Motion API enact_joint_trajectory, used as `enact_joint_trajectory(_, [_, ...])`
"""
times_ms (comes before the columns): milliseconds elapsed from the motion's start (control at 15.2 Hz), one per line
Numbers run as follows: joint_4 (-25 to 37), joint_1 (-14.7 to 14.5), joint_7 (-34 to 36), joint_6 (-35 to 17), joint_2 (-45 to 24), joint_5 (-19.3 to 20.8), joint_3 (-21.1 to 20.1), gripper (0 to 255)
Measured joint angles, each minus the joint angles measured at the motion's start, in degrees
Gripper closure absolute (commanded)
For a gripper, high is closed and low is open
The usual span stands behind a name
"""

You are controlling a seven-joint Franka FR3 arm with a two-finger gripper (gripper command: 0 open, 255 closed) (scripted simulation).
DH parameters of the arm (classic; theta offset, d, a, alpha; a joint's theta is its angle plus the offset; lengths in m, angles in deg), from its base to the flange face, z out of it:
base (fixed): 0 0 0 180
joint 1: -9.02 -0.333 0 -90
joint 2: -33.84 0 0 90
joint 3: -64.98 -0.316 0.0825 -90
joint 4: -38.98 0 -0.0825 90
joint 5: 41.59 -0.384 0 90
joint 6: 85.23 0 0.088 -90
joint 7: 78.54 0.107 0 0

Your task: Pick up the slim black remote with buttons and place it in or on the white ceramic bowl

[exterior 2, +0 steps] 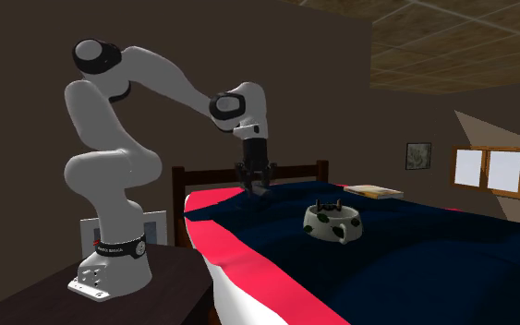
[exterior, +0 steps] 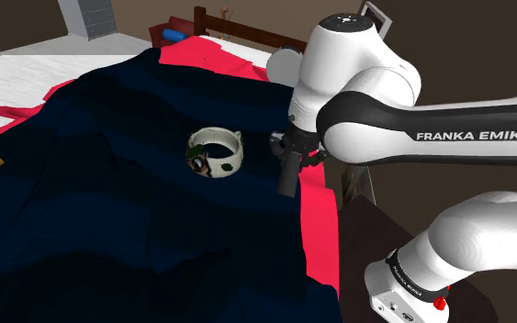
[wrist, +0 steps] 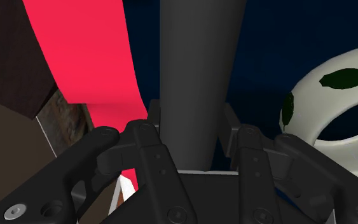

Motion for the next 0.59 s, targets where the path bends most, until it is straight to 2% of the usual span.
enact_joint_trajectory(396, [3.3, -0.4, -1.1, 5.2, 1.9, 0.4, 2.1, 255])
enact_joint_trajectory(594, [7.5, 2.8, 0.2, 4.2, -3.1, 2.6, 0.0, 255])
